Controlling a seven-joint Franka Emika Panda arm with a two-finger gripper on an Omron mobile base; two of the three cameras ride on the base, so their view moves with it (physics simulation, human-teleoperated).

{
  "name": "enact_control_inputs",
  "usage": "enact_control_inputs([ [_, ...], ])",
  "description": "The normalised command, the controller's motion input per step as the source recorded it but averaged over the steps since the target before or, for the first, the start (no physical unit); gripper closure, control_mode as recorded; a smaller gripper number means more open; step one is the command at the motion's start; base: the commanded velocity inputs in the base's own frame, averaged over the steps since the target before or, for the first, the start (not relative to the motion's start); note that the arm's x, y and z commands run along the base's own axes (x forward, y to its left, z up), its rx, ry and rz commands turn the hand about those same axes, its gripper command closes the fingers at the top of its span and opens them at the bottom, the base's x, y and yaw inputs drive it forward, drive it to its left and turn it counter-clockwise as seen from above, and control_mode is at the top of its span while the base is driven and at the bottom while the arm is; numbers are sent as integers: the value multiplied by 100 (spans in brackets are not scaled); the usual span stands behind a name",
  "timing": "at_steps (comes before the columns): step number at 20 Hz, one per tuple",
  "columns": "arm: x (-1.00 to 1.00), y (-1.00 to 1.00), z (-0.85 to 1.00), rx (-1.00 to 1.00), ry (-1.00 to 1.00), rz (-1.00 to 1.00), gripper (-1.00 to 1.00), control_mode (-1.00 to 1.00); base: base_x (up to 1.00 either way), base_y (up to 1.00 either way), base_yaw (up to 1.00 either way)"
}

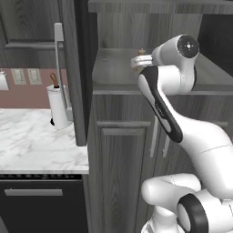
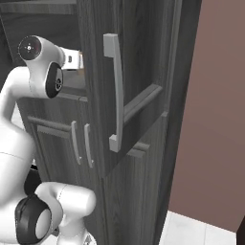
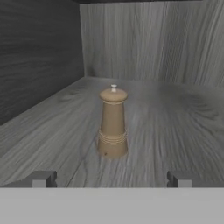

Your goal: Take 2 condiments from the cabinet and move them on the counter near the stove.Make sure the condiments are lined up with each other, next to each other.

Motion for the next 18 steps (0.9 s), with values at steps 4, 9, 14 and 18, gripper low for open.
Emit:
enact_control_inputs([
  [4, 21, 0, -8, 0, 0, 0, -100, -100, 0, 0, 0],
  [9, 22, 0, -4, 0, 0, 0, -100, -100, 0, 0, 0],
  [14, 26, 0, -3, 0, 0, 0, -100, -100, 0, 0, 0],
  [18, 27, 0, -4, 0, 1, 0, -100, -100, 0, 0, 0],
])
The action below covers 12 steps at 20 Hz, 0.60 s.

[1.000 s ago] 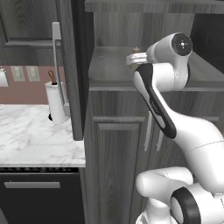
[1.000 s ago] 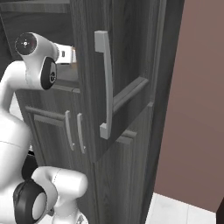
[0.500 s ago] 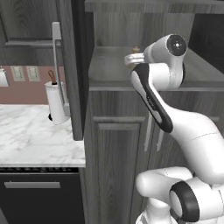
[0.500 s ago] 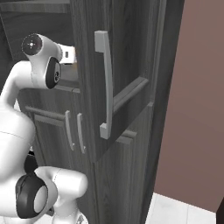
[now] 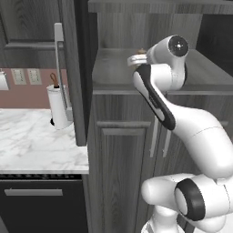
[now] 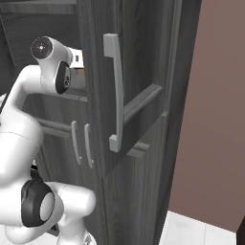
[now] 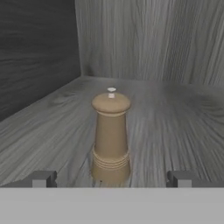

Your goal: Take 2 condiments from the cabinet and move them on the counter near the stove.Make sure the condiments are lined up with each other, next to each other.

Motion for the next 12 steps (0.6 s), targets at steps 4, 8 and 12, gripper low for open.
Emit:
enact_control_inputs([
  [4, 24, 0, -8, 0, 2, 0, -100, -100, 0, 0, 0],
  [8, 21, 0, -8, 0, 1, 0, -100, -100, 0, 0, 0],
  [12, 22, 0, -6, 0, 1, 0, -100, -100, 0, 0, 0],
])
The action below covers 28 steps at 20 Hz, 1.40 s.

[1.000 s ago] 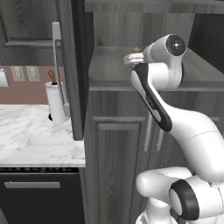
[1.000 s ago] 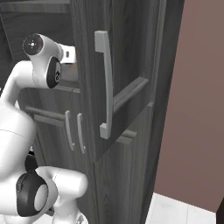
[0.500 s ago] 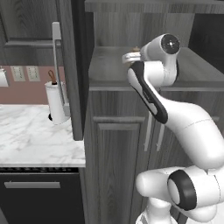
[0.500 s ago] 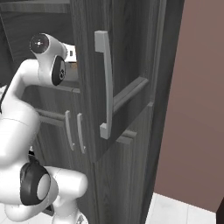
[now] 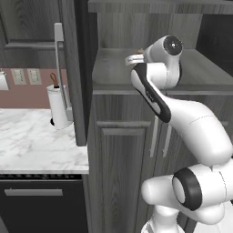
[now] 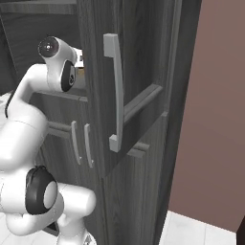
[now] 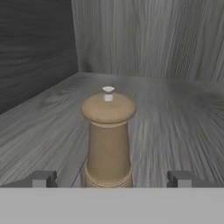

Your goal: Take 2 condiments from the cabinet and move them on the counter near the stove.Make sure the condiments are lined up with each other, next to each other.

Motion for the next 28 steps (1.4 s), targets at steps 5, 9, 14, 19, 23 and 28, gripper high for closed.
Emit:
enact_control_inputs([
  [5, 20, 0, -1, 0, 0, 0, -100, -100, 0, 0, 0],
  [9, 20, 0, 0, 0, 0, 0, -100, -100, 0, 0, 0],
  [14, 16, 0, 0, 0, 0, 0, -100, -100, 0, 0, 0],
  [19, 10, 0, -1, 0, 0, 0, -100, -100, 0, 0, 0],
  [23, 3, 0, 0, 0, 0, 0, -100, -100, 0, 0, 0],
  [28, 0, 0, 0, 0, 1, 0, 100, -100, 0, 0, 0],
])
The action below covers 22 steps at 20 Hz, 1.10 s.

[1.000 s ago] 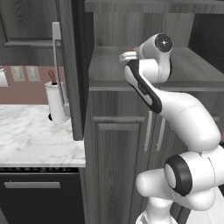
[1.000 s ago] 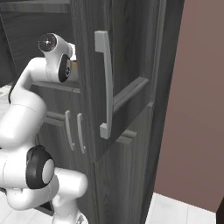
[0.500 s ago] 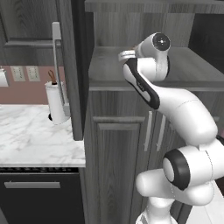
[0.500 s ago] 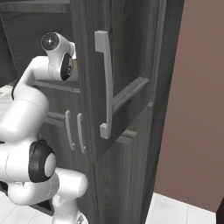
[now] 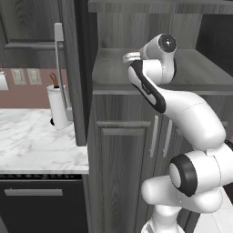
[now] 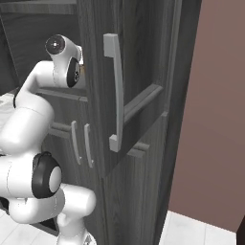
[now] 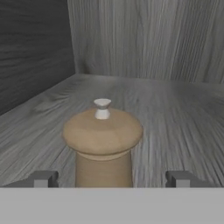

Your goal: Take 2 condiments from the cabinet and move them on the counter near the stove.Make sure the condiments are lined up with each other, next to each other.

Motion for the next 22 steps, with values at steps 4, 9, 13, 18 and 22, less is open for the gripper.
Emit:
enact_control_inputs([
  [4, 0, 0, 0, 0, 3, 0, 100, -100, 0, 0, 0],
  [9, 0, 0, 0, 0, 0, 0, 100, -100, 0, 0, 0],
  [13, 0, 0, 0, 0, 0, 0, 100, -100, 0, 0, 0],
  [18, -11, 8, 0, 0, 0, 1, 100, -100, 0, 0, 0],
  [22, -61, 27, -1, 0, 0, 2, 100, -100, 0, 0, 0],
])
